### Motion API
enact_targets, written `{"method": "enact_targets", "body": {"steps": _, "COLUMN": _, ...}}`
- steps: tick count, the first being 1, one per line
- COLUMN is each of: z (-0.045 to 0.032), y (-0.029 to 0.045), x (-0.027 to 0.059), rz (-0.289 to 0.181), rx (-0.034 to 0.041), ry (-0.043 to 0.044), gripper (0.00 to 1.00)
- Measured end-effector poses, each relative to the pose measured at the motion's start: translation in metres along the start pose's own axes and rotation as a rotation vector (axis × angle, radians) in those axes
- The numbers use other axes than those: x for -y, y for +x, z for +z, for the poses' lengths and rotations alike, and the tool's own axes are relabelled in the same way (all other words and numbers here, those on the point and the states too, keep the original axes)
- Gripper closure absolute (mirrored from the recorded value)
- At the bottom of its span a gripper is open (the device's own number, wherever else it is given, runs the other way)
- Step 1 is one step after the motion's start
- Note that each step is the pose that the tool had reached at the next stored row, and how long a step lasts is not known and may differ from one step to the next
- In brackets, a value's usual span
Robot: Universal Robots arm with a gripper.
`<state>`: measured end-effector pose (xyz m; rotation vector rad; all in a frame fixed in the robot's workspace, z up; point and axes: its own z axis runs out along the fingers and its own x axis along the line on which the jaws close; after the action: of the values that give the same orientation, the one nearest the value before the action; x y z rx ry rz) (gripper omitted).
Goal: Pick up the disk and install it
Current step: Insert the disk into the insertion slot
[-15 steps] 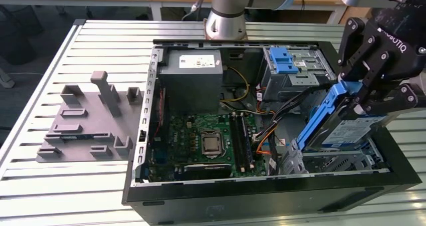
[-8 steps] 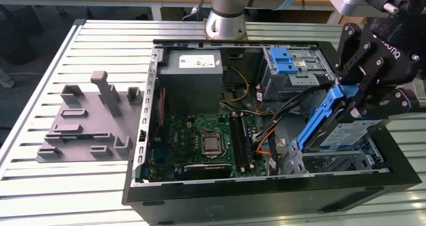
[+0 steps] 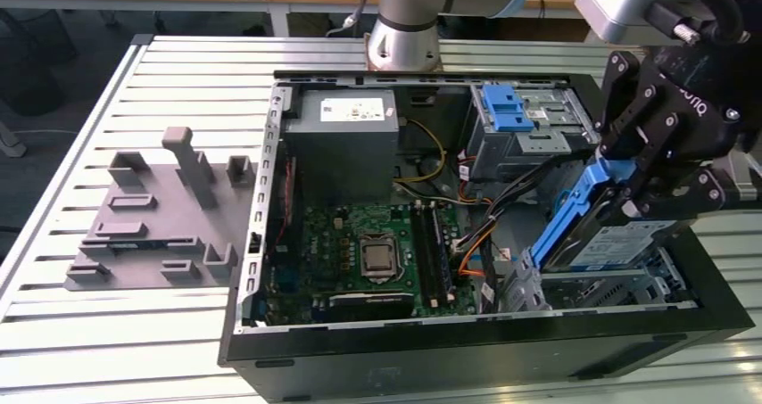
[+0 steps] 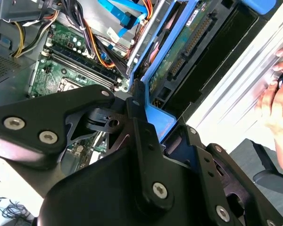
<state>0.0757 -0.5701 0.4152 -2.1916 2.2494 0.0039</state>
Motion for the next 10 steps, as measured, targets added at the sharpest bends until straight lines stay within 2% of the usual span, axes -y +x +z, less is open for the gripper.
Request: {"method": "enact_targets", "body": {"steps": 10, "z": 0.0117, "y": 0.0000, "x": 0.0000, "rz": 0.000, "rx": 0.0000, "ry": -0.0003, "gripper": 0.64}}
